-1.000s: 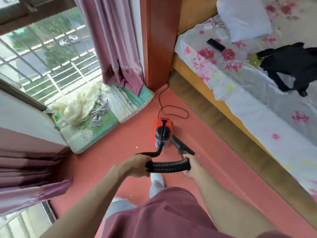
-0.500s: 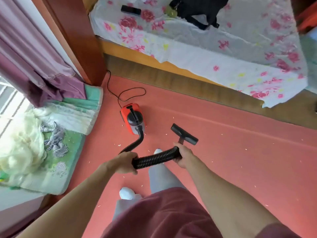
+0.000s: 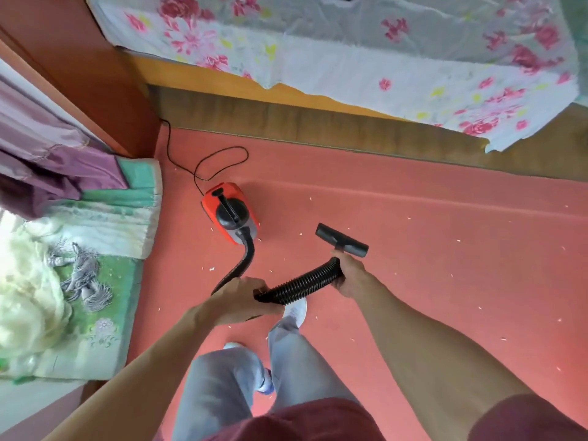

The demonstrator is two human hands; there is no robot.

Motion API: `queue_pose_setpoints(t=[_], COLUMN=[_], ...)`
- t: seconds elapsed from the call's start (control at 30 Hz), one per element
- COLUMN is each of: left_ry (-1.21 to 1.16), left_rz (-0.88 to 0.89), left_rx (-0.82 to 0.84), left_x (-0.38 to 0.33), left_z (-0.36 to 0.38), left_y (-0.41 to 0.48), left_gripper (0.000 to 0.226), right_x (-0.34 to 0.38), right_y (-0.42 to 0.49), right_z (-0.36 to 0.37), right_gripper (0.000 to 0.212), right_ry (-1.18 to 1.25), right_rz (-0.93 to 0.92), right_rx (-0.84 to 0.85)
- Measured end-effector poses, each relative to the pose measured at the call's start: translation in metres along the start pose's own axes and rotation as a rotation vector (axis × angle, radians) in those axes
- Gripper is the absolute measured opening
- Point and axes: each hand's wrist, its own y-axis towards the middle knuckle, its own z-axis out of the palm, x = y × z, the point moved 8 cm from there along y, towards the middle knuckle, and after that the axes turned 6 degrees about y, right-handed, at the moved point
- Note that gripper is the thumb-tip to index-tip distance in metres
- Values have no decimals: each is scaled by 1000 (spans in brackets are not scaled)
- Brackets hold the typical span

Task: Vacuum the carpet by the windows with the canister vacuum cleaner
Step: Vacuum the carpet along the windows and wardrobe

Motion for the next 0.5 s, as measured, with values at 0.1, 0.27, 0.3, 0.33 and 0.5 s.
queue_pose_setpoints(t=[0.1,0.27,0.3,0.33,0.5], left_ry=[-75,-131,-137,-143,-151], left_rz=[-20,-49,-36,-22,1], left_rx=[-26,-33,-12,15,270], left_x=[6,34,42,50,94], left_z=[-2,-9,-7,-3,22], left_y=[17,52,60,68,105], left_gripper=[48,42,43,43,39], right_x=[-3,-14,-20,-27,-64], right_y=[24,62,70,78,128], right_z=[8,33,38,42,70], right_gripper=[43,32,31,30,36], right_ry=[9,76,89,105,103], right_rz=[21,21,23,28,57], right_rx=[5,-51,-57,-58,-33])
